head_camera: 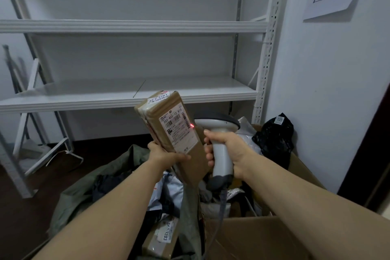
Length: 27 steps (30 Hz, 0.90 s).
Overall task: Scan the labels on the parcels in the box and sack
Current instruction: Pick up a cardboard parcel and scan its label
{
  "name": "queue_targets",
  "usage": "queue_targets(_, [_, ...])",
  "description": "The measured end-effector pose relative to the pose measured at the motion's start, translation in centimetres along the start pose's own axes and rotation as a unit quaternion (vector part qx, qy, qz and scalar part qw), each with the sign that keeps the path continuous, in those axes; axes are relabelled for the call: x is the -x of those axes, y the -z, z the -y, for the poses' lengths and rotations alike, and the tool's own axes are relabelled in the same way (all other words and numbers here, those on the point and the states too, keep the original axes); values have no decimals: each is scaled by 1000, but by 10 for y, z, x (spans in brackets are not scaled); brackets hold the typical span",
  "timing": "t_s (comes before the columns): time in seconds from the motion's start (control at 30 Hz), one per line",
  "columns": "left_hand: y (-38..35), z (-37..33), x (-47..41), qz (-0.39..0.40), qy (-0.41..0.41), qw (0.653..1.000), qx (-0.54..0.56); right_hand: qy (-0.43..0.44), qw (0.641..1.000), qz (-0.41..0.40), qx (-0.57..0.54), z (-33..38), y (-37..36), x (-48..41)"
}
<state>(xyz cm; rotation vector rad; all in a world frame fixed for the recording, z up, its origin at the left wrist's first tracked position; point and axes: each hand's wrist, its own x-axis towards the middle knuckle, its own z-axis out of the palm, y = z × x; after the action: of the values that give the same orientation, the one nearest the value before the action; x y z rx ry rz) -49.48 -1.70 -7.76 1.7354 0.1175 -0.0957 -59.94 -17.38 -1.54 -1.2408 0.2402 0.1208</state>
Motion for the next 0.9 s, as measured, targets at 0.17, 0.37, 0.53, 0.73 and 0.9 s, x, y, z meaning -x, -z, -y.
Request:
queue_targets(0.17, [-2,3,-3,-22,-2,1000,20,-39,998,14,-55,7,-8,1])
queue_targets(0.37, [-6,6,-5,-44,0,998,36,-54,991,22,-120,8,-13,5])
queue_targets(0.53, [-7,11,-18,-21,27,997,72,-72,983,31,-164,5,-17,7])
queue_targets(0.73, [-6,18,-30,-22,31,996,80,-68,981,31,-177,5,-19,6])
queue_targets(0.9, [-5,55,-83,-2,21,997,71,-65,982,20,-175,5,-18,5])
